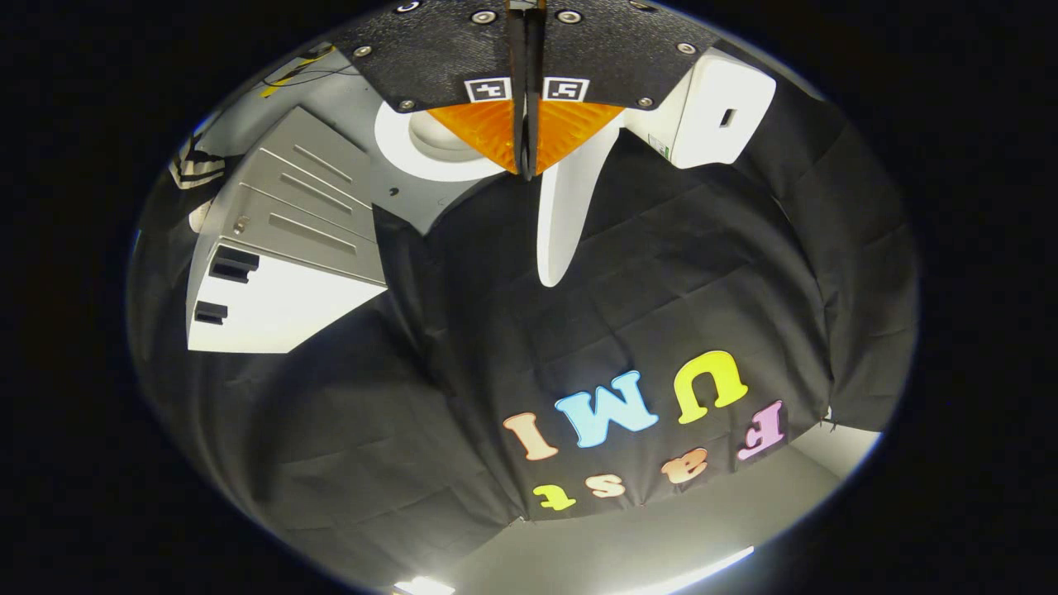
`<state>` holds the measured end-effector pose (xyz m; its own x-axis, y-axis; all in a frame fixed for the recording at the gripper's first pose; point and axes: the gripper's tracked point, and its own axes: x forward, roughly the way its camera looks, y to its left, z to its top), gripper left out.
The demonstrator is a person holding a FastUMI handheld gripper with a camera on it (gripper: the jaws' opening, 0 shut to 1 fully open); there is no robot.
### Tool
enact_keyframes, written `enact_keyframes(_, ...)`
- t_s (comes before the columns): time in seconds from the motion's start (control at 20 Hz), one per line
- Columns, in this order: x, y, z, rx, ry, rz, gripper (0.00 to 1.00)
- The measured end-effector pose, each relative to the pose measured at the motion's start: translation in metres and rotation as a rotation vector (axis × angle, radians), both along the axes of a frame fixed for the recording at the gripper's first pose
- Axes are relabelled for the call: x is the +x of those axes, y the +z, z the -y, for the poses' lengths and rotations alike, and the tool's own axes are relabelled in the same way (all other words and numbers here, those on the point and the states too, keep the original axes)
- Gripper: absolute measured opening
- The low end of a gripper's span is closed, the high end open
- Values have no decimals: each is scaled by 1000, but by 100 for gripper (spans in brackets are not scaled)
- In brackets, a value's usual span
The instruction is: Open the toilet lid.
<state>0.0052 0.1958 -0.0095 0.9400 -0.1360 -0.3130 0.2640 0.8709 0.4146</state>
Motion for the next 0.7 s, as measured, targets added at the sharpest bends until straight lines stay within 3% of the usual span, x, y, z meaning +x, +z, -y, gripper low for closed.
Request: enact_keyframes(0.7,1,39,-47,-153,65,55,0)
